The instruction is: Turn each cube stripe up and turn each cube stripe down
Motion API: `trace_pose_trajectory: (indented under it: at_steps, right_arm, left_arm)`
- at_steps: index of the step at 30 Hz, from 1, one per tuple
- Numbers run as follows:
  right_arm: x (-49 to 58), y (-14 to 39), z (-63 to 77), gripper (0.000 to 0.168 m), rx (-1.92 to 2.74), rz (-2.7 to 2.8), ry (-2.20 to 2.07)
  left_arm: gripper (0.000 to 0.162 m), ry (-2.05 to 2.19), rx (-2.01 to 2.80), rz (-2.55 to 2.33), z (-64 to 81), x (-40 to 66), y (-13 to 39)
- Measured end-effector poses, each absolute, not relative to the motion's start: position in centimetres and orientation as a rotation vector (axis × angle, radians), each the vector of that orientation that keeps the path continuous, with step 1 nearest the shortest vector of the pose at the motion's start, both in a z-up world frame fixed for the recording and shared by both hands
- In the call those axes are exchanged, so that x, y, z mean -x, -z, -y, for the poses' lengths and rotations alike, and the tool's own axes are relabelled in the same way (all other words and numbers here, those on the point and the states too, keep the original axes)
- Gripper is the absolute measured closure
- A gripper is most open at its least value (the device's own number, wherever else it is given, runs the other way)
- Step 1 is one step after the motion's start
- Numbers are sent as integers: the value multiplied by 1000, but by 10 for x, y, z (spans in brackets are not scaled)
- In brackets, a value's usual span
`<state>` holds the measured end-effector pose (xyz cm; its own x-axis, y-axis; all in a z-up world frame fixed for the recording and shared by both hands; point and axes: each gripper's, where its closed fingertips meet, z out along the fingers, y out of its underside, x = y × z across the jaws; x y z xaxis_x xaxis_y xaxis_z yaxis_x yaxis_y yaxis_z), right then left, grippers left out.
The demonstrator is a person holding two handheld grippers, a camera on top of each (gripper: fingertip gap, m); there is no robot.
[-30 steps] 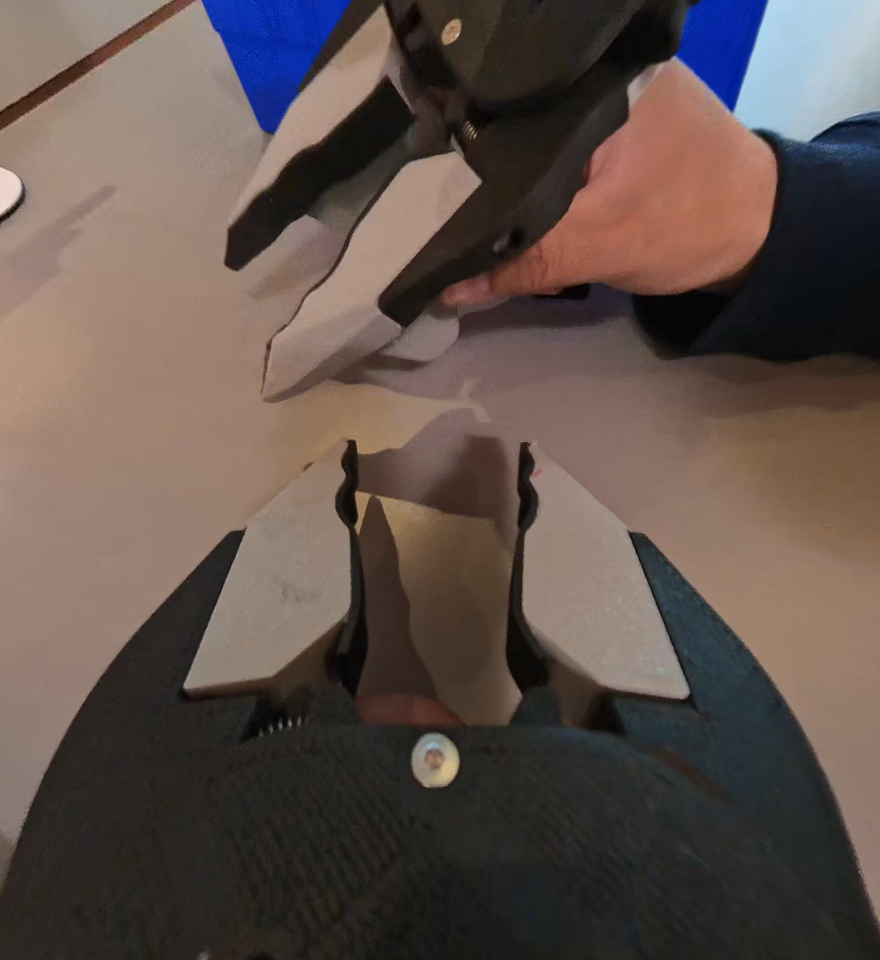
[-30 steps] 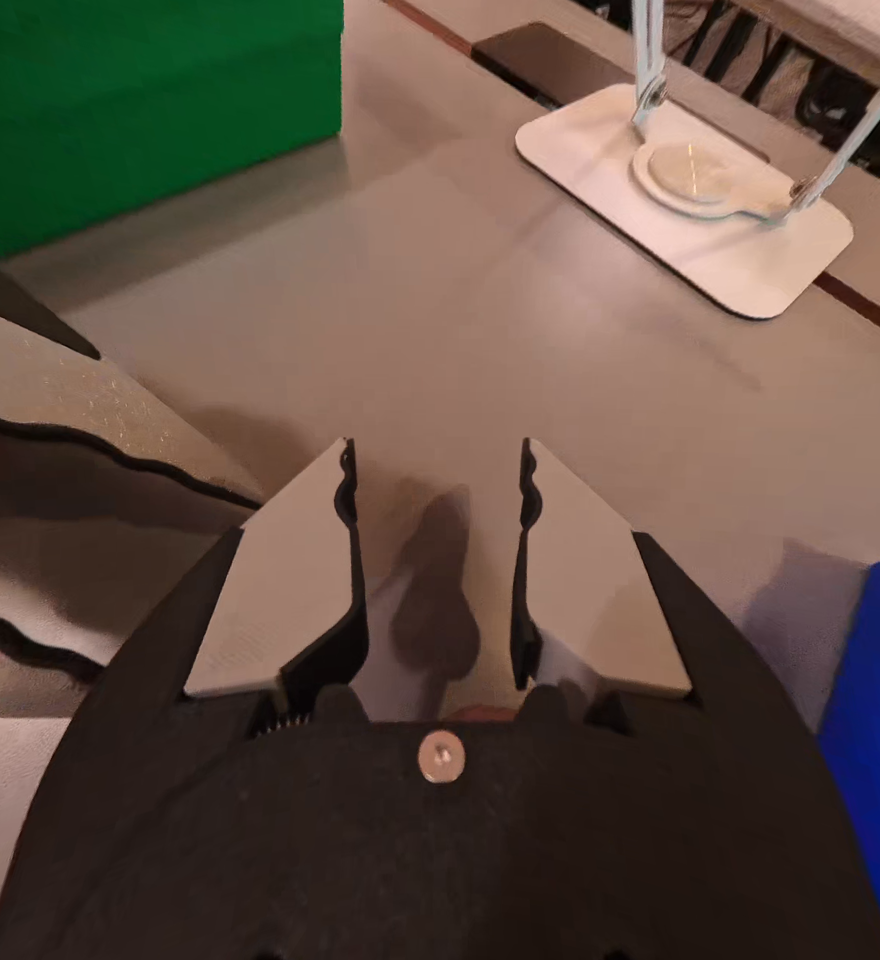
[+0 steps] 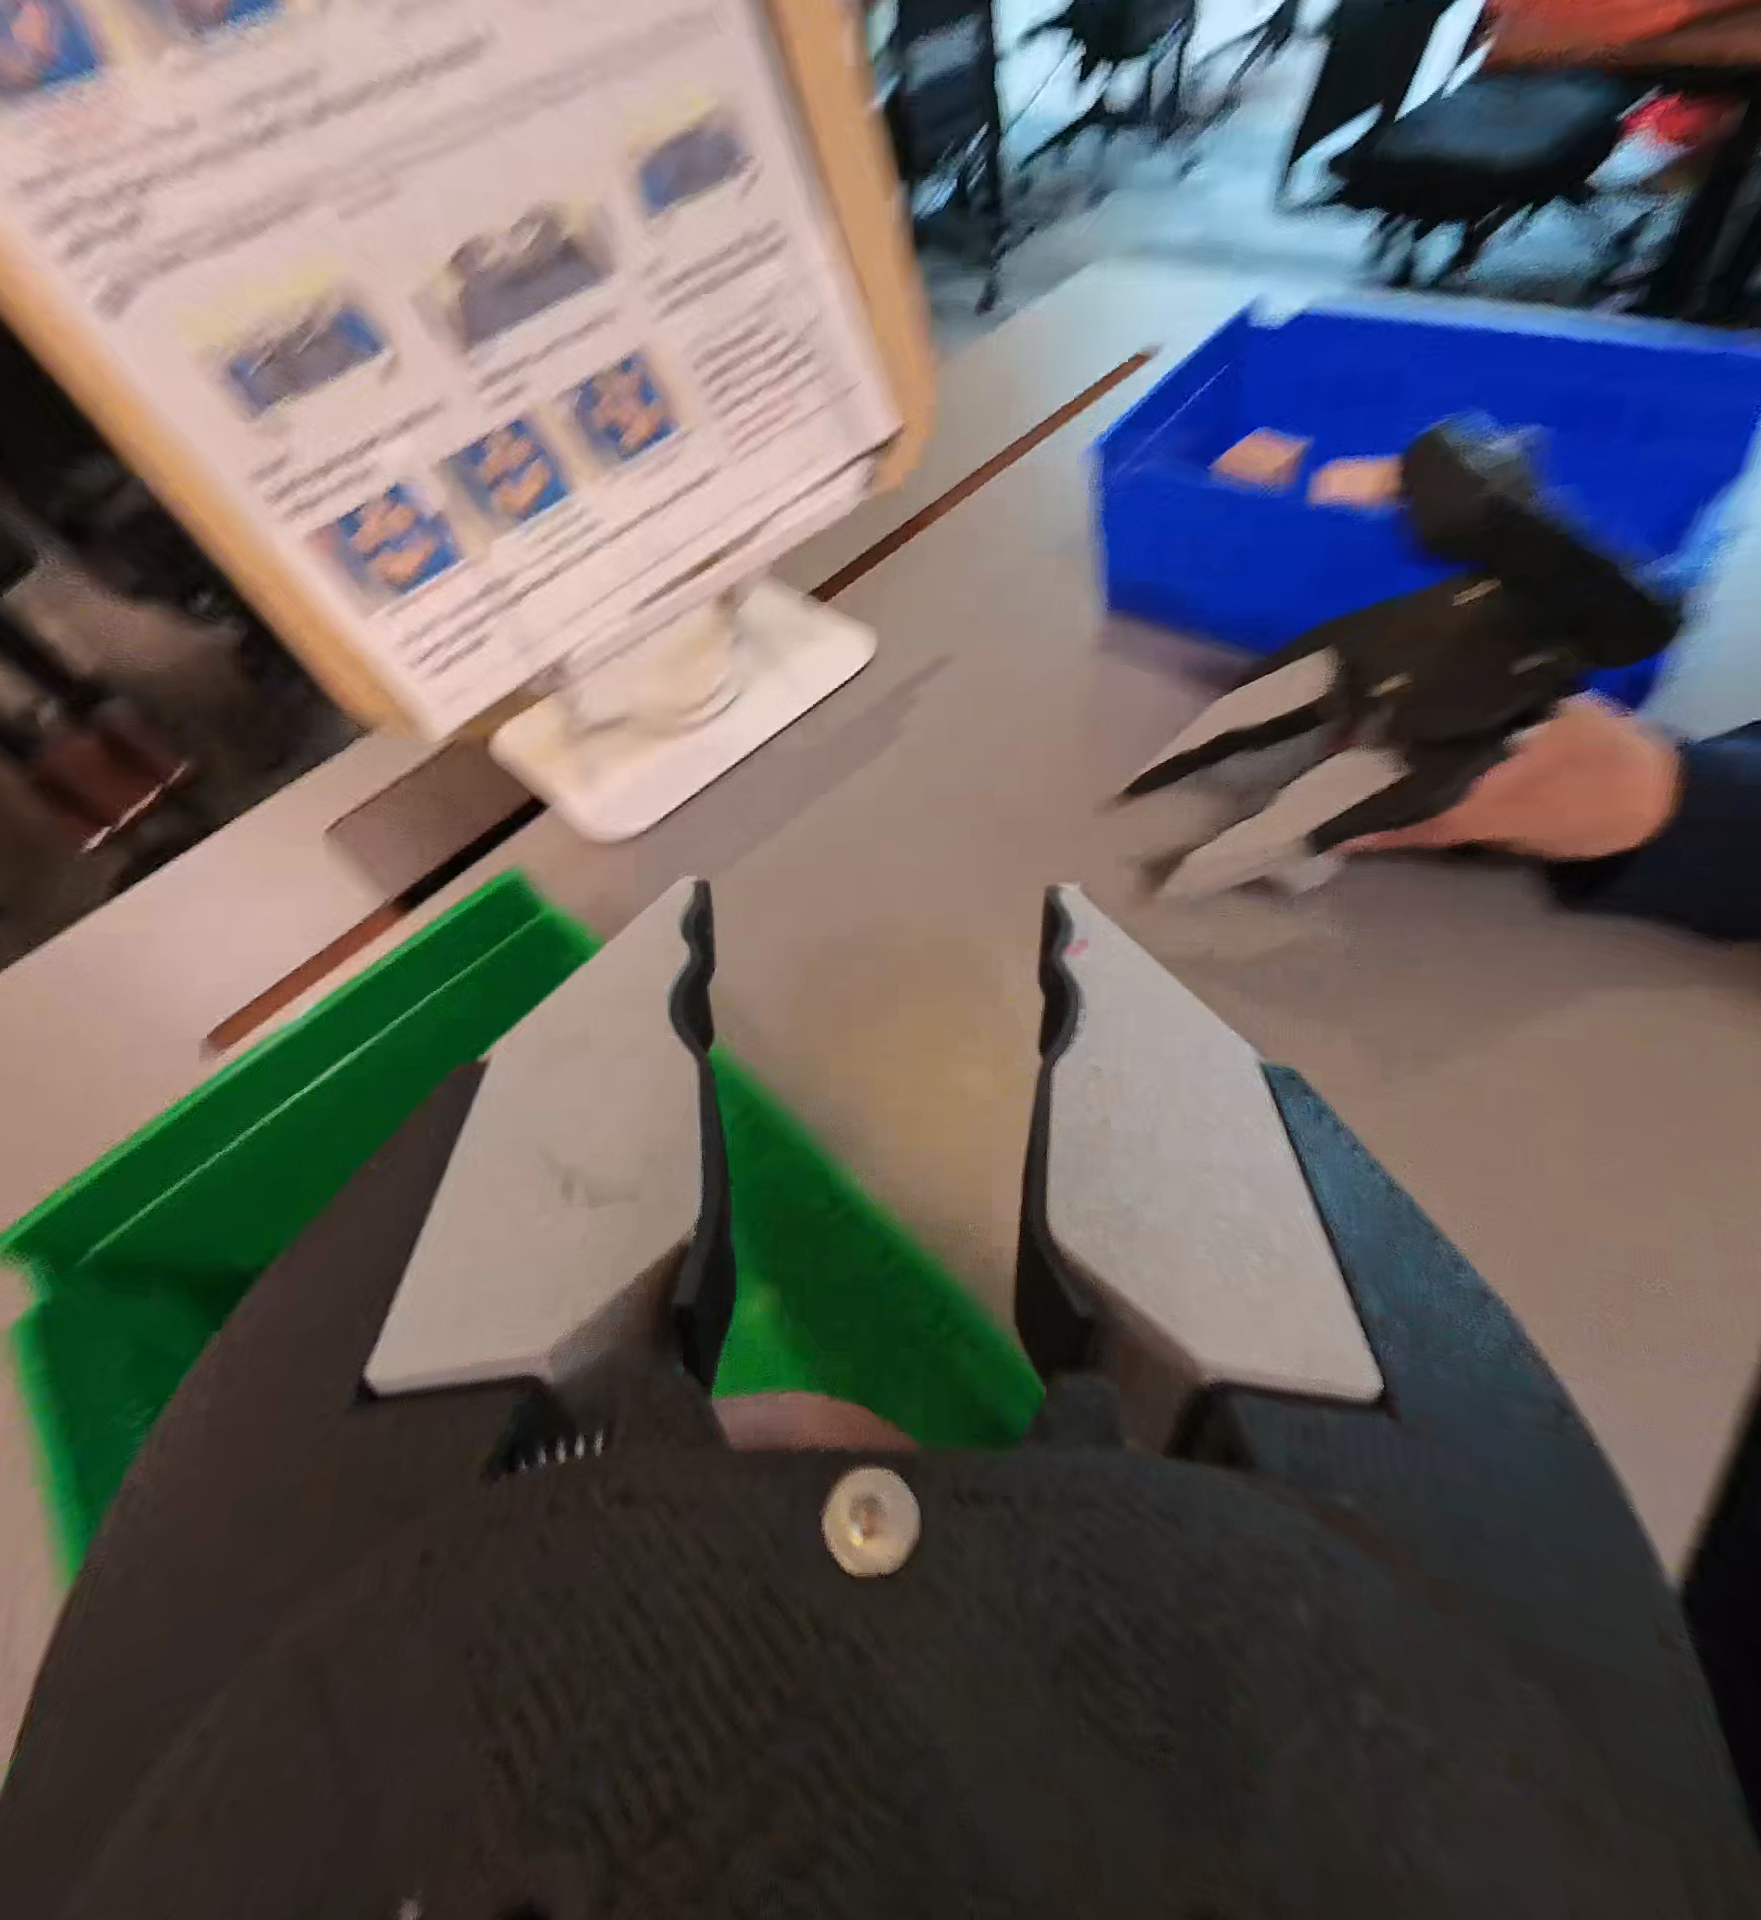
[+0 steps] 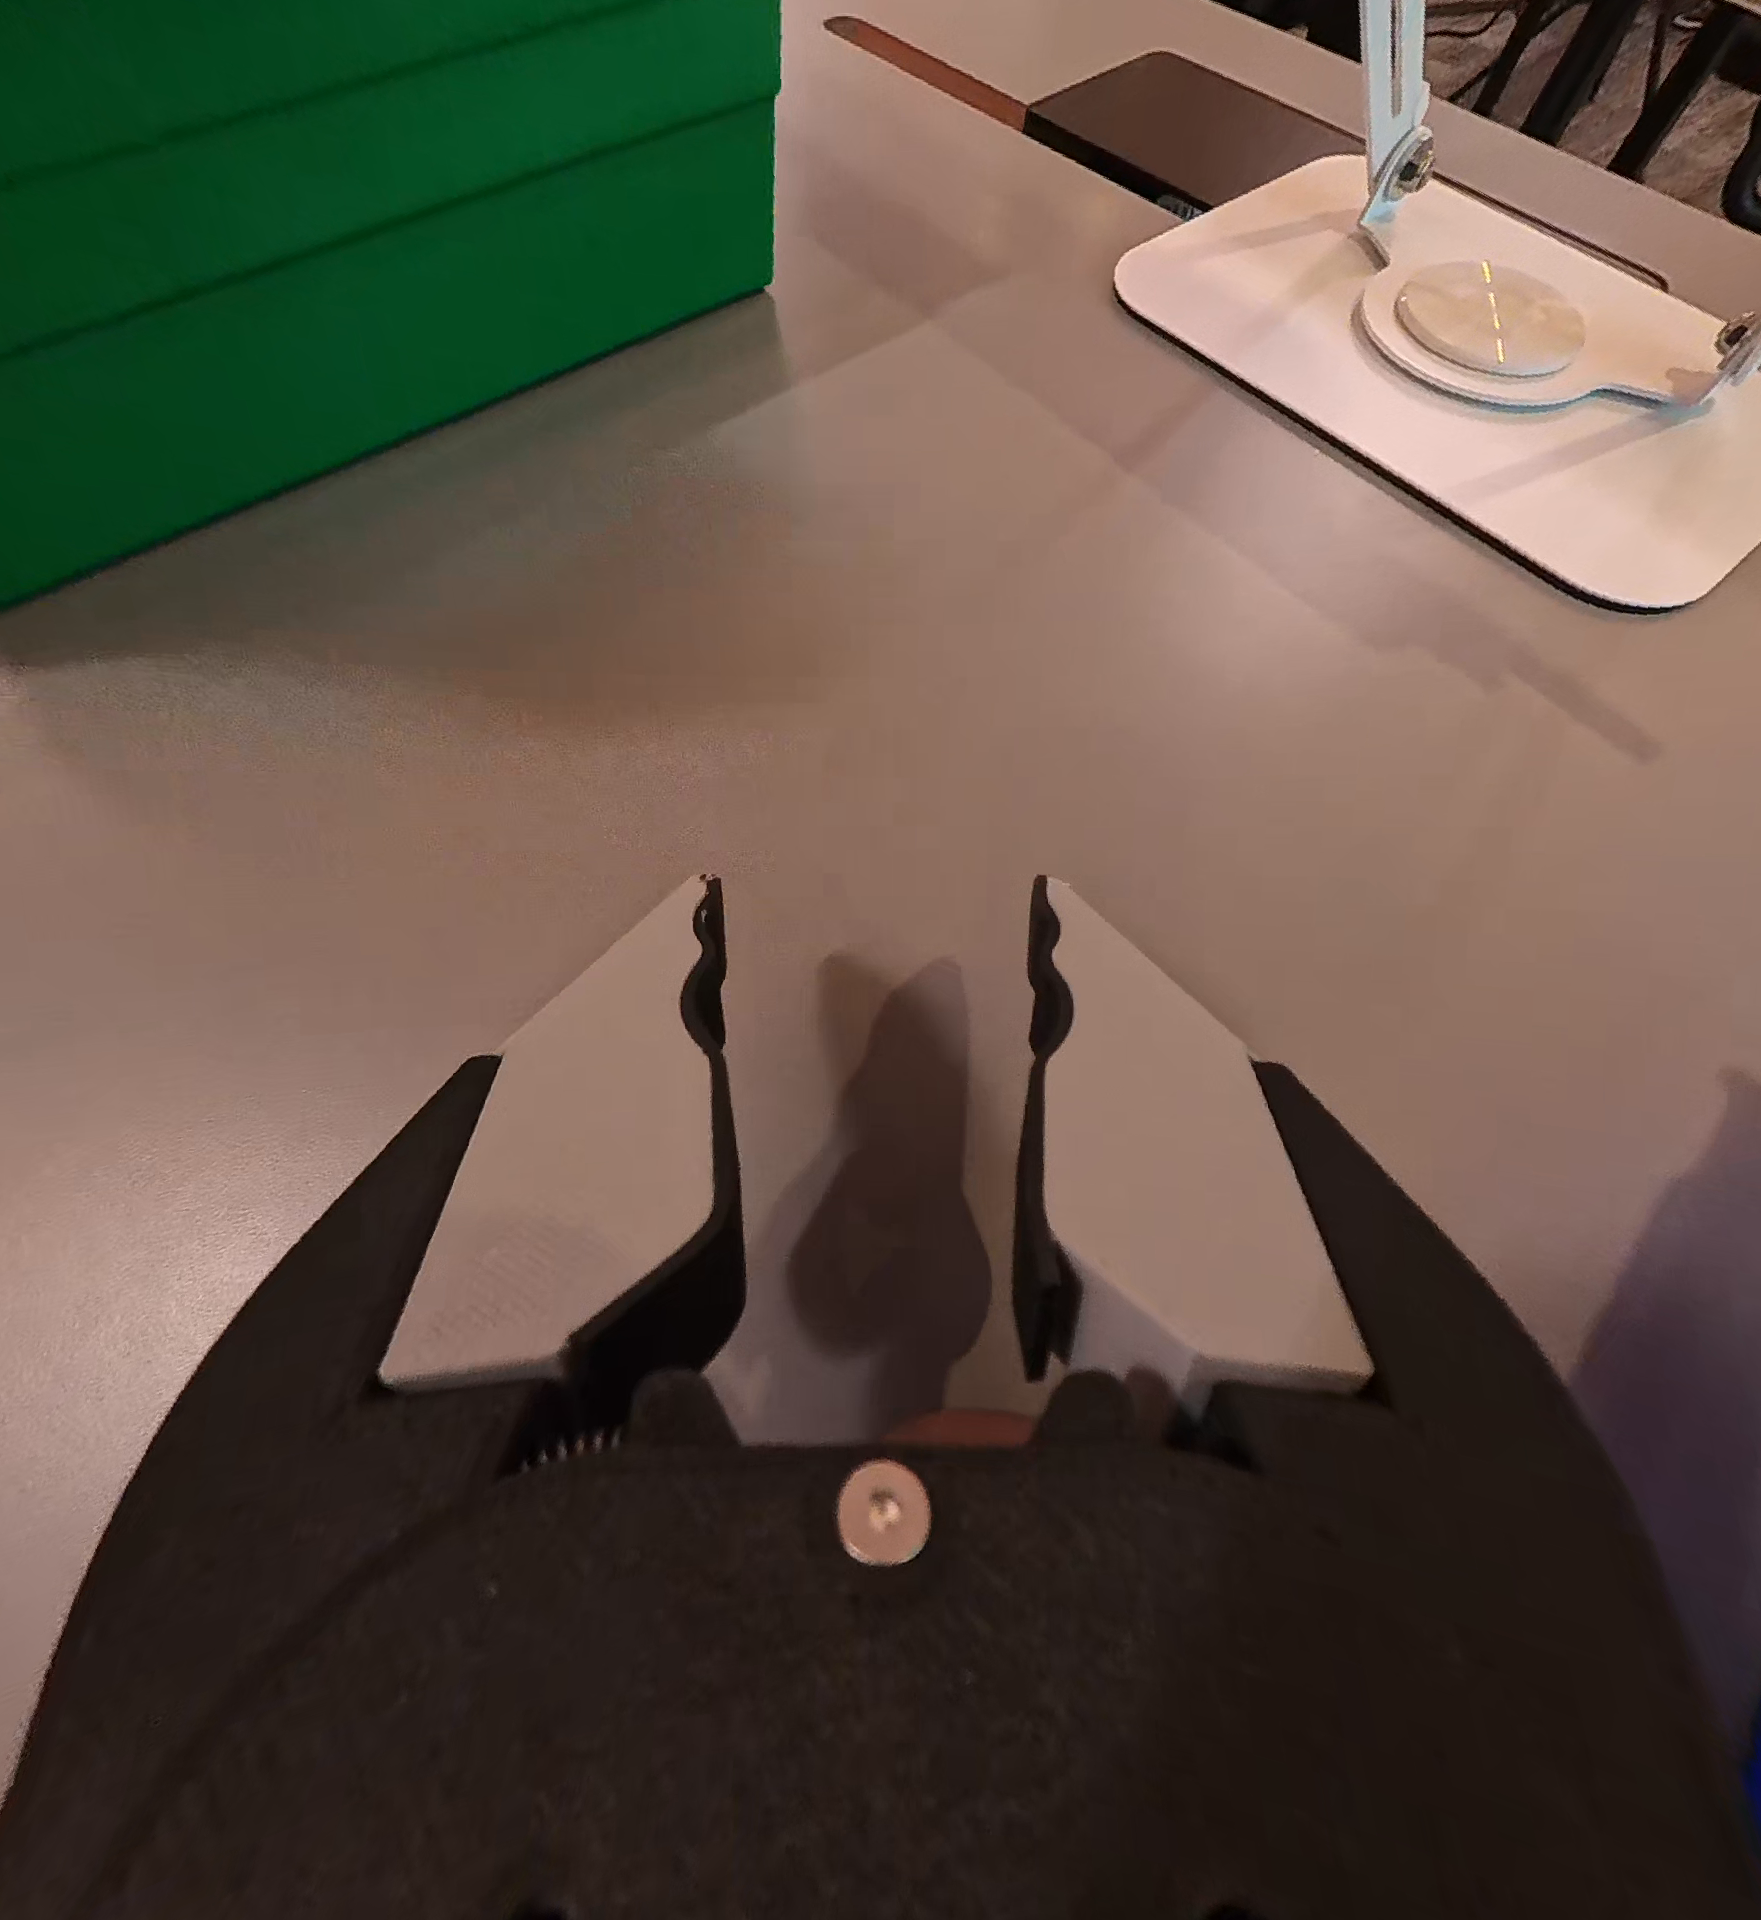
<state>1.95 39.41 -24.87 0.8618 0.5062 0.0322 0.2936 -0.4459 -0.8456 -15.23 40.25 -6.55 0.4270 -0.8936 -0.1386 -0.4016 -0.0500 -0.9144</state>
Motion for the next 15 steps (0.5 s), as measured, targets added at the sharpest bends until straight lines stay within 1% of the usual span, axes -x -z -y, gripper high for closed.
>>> trace_pose_trajectory:
  at_steps: [5, 10, 15]
  right_arm:
    - [-18, 249, -393, 112, 2067, 588, -276]
    - [-18, 249, -393, 112, 2063, 597, -265]
    - [-18, 255, -394, 112, 2083, 599, -269]
  left_arm:
    - [102, 383, 1927, -1082, -479, 220, 131]
    - [102, 256, 2079, -1121, -504, 245, 190]
    - [101, 265, 2160, -1129, -514, 244, 216]
